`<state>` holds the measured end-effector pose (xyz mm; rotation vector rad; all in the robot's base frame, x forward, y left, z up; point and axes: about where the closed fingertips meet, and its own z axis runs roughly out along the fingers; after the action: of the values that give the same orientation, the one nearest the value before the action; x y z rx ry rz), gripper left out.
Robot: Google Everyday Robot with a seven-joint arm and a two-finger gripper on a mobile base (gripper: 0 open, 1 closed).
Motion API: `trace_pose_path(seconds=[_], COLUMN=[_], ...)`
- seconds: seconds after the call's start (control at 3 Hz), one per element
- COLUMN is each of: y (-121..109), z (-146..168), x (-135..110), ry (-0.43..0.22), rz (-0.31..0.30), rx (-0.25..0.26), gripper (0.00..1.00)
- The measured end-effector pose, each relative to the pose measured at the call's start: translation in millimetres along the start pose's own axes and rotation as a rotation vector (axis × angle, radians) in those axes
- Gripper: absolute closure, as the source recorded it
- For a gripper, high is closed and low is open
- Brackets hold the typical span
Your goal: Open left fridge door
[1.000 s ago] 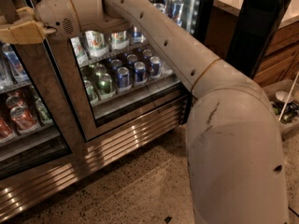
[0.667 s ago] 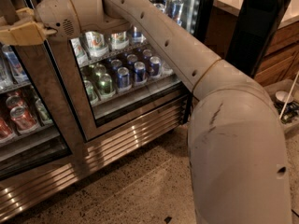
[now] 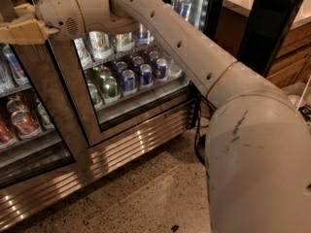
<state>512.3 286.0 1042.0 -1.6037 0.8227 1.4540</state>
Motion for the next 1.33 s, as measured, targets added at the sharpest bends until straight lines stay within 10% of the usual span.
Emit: trace_pose_path(seconds=[1.33], y=[13], z=[6], x=[-3], ry=[0.009], rz=[-0.012], rx=[-0.062], gripper=[1.00])
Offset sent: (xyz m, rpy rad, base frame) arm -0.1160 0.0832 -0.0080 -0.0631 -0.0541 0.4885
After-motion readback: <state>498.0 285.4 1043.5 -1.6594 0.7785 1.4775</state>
